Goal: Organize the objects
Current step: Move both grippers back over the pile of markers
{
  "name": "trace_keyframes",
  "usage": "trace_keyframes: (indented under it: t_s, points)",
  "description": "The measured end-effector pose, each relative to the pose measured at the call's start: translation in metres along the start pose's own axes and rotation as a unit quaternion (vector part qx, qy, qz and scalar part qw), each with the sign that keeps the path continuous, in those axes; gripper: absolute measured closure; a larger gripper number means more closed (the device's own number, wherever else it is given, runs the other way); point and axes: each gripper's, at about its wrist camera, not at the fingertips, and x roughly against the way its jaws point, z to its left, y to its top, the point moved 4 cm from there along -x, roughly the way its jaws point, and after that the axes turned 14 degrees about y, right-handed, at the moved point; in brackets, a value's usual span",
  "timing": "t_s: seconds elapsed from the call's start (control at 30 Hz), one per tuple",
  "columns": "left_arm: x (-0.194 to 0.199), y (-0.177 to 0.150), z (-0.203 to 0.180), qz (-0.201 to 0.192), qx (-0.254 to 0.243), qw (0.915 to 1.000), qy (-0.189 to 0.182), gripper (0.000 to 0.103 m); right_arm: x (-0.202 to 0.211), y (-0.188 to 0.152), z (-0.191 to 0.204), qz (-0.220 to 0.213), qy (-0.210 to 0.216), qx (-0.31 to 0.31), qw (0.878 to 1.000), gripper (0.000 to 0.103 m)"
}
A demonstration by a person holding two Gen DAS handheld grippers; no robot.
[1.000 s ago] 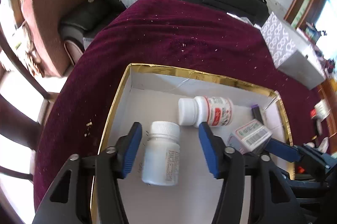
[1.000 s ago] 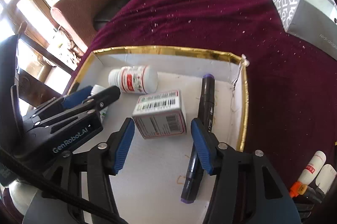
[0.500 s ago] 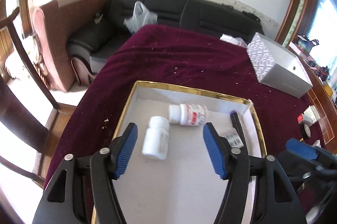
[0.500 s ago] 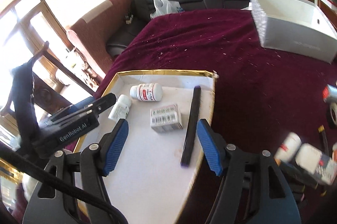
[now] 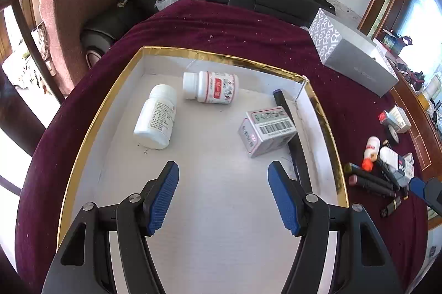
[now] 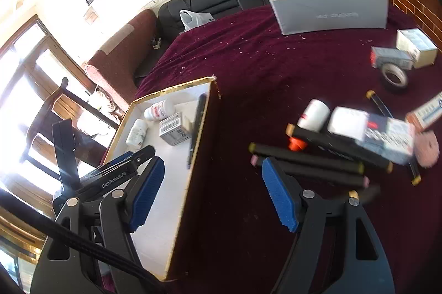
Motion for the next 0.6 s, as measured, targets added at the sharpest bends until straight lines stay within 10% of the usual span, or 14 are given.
trace_keyframes:
  t_s: [0.2,0.6]
  points:
    - [0.029,-0.003,0.008,-0.028,0.008,0.9995,0.014,0.042,0.030,-0.018,-0.016,-0.015,-0.013,0.002,1.000,0.027]
    - [0.111,-0.021,-0.114,-0.059,-0.059,0.9887,-0.124,0.037,0.100,-0.029,-0.104,-0.076,-0.056,-0.074,0.993,0.025]
